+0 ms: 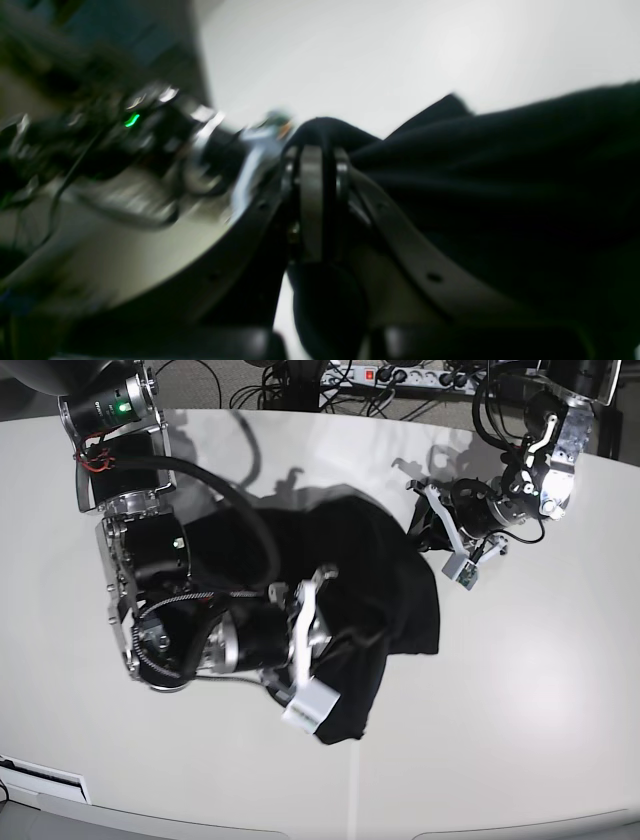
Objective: Layout the t-shirt on the table in an organized manner, then fold the t-shirt properly
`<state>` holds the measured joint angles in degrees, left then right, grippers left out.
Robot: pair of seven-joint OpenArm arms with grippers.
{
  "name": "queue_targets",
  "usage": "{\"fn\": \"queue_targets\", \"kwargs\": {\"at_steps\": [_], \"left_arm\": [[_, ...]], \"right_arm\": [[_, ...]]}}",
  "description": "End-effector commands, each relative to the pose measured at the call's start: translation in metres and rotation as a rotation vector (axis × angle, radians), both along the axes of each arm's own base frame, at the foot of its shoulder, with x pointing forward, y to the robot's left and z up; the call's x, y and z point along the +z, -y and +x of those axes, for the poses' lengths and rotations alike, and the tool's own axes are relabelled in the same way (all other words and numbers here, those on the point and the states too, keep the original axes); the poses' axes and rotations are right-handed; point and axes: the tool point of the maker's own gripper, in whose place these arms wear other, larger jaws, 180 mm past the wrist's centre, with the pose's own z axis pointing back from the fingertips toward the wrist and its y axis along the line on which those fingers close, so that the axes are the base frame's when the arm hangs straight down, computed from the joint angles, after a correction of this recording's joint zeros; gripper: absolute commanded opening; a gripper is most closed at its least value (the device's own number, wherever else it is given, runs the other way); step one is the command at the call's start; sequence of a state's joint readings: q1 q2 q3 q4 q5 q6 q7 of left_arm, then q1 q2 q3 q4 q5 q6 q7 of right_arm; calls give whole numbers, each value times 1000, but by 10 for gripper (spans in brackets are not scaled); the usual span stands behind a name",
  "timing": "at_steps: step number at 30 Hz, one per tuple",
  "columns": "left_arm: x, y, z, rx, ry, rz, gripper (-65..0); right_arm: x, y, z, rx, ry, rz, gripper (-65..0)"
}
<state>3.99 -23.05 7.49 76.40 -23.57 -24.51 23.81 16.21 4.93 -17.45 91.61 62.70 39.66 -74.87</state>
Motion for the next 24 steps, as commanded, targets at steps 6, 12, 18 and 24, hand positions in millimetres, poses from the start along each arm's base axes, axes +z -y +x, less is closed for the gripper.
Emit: {"fn": "queue_targets", "kwargs": {"at_steps": [6, 12, 18, 24], "left_arm": [[11, -1, 10, 0, 41, -18, -650], [12, -3, 11, 3, 42, -14, -650], [15, -10, 16, 21, 53, -10, -394], [38, -21, 32, 79, 96, -105, -303]], "right_arm": [[-11, -21, -25, 145, 47, -105, -650], [-5, -2, 15, -19, 122, -106, -361], [15, 57, 69, -300, 148, -42, -362], [-20, 111, 85, -495, 98, -155, -361]]}}
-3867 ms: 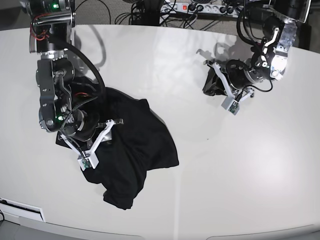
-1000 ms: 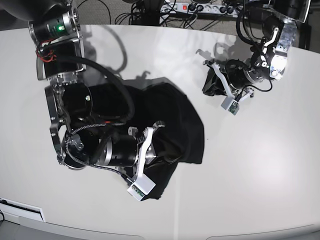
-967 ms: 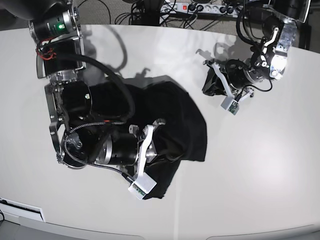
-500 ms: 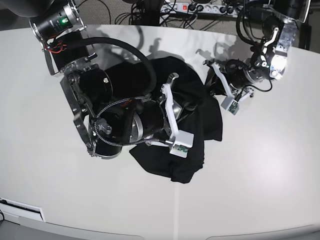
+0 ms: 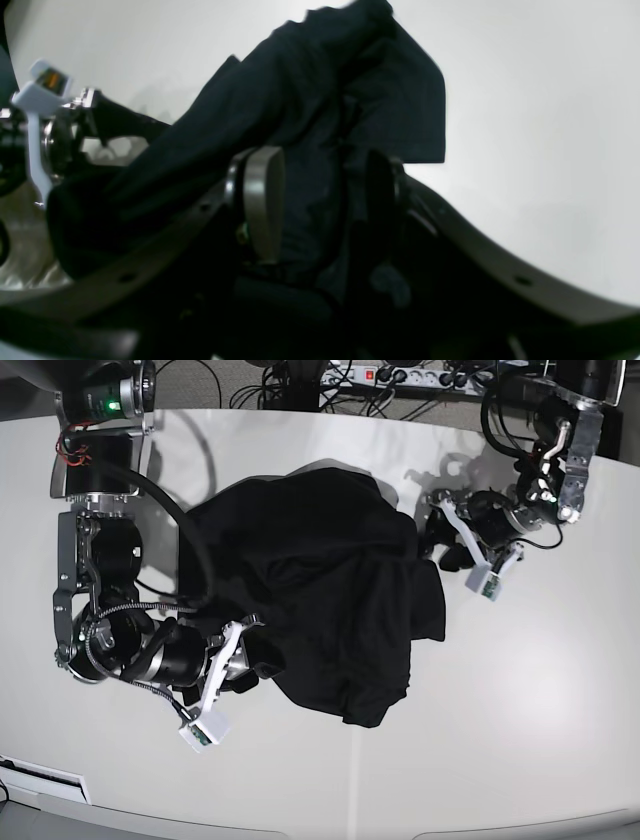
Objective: Layout the t-shirt on the table in an organized manner, then fold the t-shirt properly
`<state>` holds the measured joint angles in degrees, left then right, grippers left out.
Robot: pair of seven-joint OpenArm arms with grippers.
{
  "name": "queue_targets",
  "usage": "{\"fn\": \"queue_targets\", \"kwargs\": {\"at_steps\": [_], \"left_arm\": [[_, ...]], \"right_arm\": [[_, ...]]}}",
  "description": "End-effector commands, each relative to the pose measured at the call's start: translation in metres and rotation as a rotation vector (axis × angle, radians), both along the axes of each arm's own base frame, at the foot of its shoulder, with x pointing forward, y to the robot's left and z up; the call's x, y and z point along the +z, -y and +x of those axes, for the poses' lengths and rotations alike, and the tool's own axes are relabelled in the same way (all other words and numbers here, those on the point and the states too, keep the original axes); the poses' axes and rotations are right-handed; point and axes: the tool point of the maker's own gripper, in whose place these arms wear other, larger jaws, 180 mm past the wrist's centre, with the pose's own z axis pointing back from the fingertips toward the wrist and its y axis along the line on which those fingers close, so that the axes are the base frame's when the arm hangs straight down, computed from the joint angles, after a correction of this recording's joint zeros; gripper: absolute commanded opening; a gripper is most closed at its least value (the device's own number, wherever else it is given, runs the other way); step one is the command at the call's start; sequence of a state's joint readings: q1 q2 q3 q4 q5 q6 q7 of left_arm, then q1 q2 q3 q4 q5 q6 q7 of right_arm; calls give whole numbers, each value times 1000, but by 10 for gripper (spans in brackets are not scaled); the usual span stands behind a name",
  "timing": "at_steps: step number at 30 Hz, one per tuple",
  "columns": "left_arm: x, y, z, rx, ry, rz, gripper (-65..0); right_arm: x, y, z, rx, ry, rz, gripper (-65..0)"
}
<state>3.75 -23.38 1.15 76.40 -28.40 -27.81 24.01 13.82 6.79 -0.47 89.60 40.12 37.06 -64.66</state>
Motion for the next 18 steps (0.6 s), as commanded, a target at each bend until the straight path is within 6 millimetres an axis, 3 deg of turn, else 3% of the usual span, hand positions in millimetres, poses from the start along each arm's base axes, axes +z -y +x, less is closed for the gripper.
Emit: {"fn": "queue_targets", "kwargs": {"at_steps": [1, 5, 10, 13, 18], "left_arm": [[22, 1, 15, -5, 65, -50, -303], [32, 6, 17, -35, 74, -104, -303], [35, 11, 15, -61, 77, -121, -303], [40, 13, 18, -73, 89, -138, -303], [49, 4, 40, -17, 122, -111, -303]], "right_arm": [[6, 3, 10, -18, 30, 2, -361], [-41, 15, 5, -67, -102, -47, -361], [-68, 8, -5, -42, -175, -7, -362], [-64, -2, -11, -2, -194, 56, -362], [-43, -21, -16, 39, -223, 207, -361]]}}
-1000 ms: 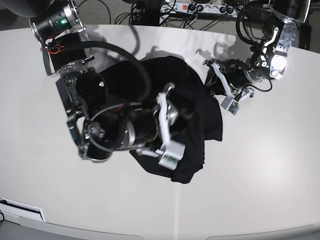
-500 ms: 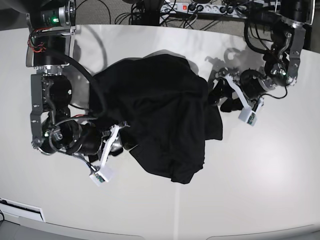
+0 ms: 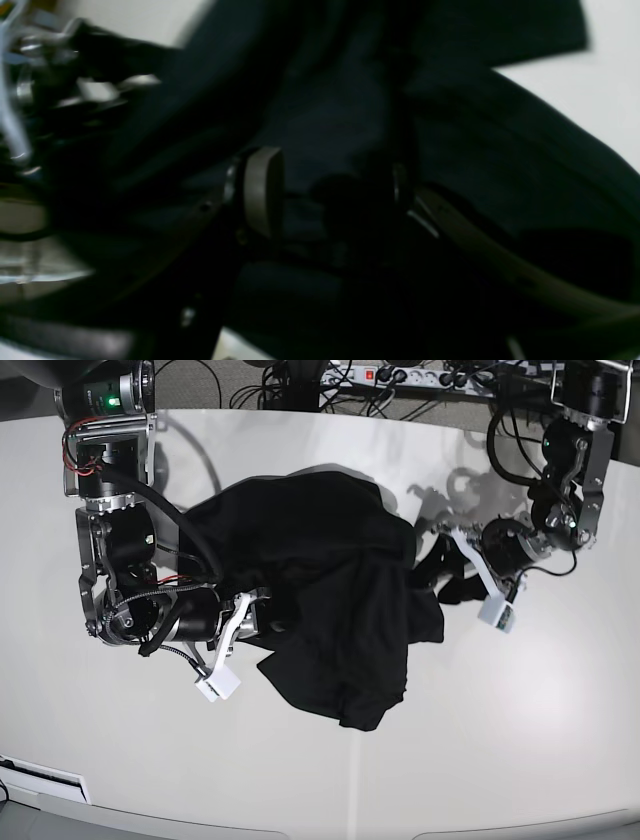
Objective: Layout the t-shirt on the table in an organized manner, then fold the t-shirt properly
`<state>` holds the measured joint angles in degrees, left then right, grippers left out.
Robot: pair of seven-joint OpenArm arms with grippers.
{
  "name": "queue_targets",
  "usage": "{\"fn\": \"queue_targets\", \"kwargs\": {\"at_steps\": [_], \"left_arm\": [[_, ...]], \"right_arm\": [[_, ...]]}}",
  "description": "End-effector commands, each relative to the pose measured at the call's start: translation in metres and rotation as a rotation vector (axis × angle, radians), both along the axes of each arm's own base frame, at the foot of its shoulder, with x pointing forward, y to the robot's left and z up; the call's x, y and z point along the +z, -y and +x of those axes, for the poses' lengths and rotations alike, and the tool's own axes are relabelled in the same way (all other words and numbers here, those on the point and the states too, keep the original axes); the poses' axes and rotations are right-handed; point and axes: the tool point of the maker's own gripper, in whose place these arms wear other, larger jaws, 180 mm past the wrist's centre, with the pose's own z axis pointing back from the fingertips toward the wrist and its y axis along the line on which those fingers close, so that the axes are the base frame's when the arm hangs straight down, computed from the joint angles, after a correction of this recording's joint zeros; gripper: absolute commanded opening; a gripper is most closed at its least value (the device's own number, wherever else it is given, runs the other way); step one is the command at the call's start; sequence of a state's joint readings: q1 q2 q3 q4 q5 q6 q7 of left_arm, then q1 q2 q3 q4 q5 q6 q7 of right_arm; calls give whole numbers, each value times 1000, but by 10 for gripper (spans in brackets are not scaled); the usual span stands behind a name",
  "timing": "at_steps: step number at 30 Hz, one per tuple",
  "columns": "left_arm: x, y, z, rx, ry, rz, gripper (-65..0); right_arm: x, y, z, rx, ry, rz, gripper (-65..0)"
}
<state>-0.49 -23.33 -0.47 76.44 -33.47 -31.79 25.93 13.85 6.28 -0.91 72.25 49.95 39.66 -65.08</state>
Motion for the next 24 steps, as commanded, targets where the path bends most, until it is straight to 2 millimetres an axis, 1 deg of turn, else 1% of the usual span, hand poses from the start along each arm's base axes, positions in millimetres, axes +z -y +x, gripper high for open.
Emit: {"fn": "queue_targets", "kwargs": {"at_steps": [1, 3, 7, 9, 11, 12, 15, 18, 20, 24], "left_arm": [[17, -3, 12, 11, 56, -18, -303], [15, -4, 13, 13, 56, -2, -303], [14, -3, 12, 12, 54, -3, -303], [12, -3, 11, 9, 51, 6, -303], [9, -4, 8, 3, 46, 26, -303], [7, -5, 6, 2, 42, 31, -303], [4, -5, 3, 1, 34, 31, -303], [3, -5, 2, 1, 31, 31, -303], [3, -5, 1, 1, 29, 31, -303], [3, -5, 1, 2, 29, 30, -303]], "right_arm": [[18, -6, 9, 6, 38, 47, -361], [21, -19, 3, 34, 18, 77, -361], [32, -55, 1, 85, 30, 119, -361], [34, -71, 7, 96, 70, 85, -361], [32, -83, 17, 79, 129, 22, -361], [30, -86, 24, 48, 143, -13, -360], [28, -93, 39, -32, 170, -85, -304], [23, -87, 50, -108, 169, -152, -300], [18, -87, 48, -120, 141, -144, -300], [0, -97, 36, -98, 58, -93, -300]]}}
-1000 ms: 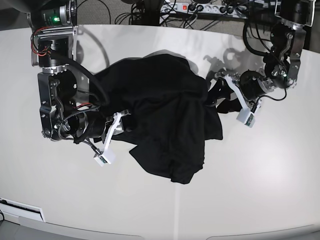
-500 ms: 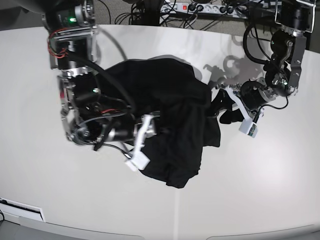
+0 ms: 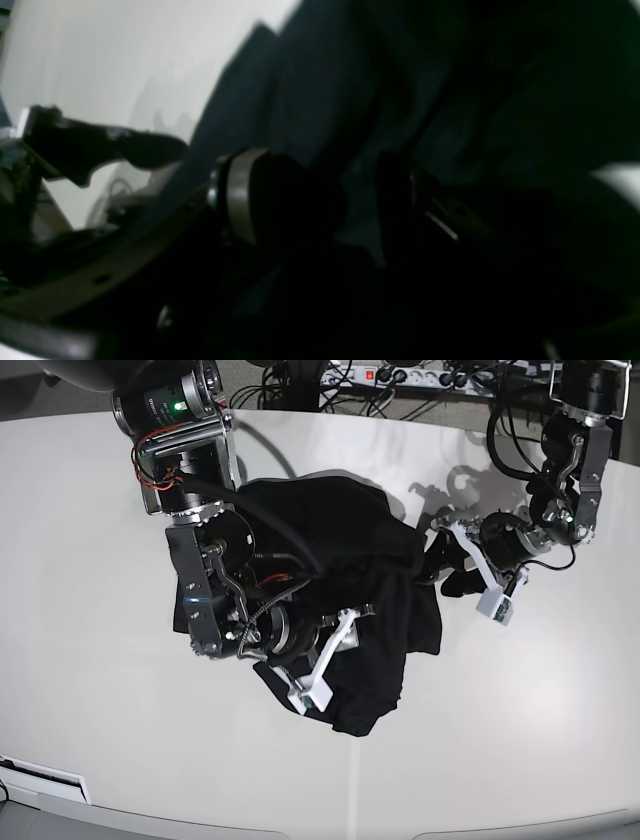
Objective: Layout the t-shirt on the table in an organized manner, then fold the t-shirt properly
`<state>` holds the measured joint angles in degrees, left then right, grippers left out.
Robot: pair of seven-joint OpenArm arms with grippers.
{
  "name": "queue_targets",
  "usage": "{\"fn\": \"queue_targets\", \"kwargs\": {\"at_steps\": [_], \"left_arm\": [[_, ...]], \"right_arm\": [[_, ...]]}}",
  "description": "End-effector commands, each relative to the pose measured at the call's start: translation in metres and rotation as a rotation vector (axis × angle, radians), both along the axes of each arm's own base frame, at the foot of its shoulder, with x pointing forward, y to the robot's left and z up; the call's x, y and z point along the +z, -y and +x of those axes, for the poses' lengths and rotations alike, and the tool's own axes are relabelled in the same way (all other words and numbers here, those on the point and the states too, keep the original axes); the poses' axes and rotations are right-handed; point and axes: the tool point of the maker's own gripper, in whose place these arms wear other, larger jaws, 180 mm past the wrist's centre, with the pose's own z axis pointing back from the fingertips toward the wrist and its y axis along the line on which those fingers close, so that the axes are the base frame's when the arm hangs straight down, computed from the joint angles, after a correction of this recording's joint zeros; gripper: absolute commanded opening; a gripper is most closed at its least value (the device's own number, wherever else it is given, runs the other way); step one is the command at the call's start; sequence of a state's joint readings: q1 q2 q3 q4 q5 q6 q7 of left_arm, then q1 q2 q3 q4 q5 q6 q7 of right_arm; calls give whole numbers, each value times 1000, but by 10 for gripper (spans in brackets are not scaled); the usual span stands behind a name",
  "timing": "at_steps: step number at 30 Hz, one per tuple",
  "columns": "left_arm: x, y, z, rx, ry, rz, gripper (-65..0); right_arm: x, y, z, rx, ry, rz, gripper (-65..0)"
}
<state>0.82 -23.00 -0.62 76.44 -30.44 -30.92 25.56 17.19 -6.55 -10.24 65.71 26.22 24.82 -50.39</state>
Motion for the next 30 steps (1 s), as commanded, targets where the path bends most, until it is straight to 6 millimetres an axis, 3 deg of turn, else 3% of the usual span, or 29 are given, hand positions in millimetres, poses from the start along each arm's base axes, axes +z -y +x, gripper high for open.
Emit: {"fn": "queue_targets", "kwargs": {"at_steps": [1, 5, 9, 11, 14, 15, 24, 30], "left_arm": [[15, -1, 10, -3, 48, -16, -303], [15, -1, 10, -3, 49, -17, -303], [16, 0, 10, 1, 48, -30, -303], [16, 0, 10, 1, 48, -30, -303], [16, 0, 10, 1, 49, -30, -303], [16, 0, 10, 1, 49, -30, -303], [12, 0, 6, -1, 38, -22, -303], [12, -1, 6, -1, 37, -21, -303]], "right_arm": [[14, -9, 11, 0, 35, 47, -300], [-7, -12, -1, 22, -30, 43, -301], [-4, -28, -9, 72, -28, 76, -315], [0, -32, -11, 100, -12, 87, -390], [6, -38, -15, 172, 31, 107, -609], [13, -41, -14, 198, 52, 128, -650], [70, -42, 15, 220, 231, 155, -650], [126, -32, 29, 193, 395, 110, -650]]}}
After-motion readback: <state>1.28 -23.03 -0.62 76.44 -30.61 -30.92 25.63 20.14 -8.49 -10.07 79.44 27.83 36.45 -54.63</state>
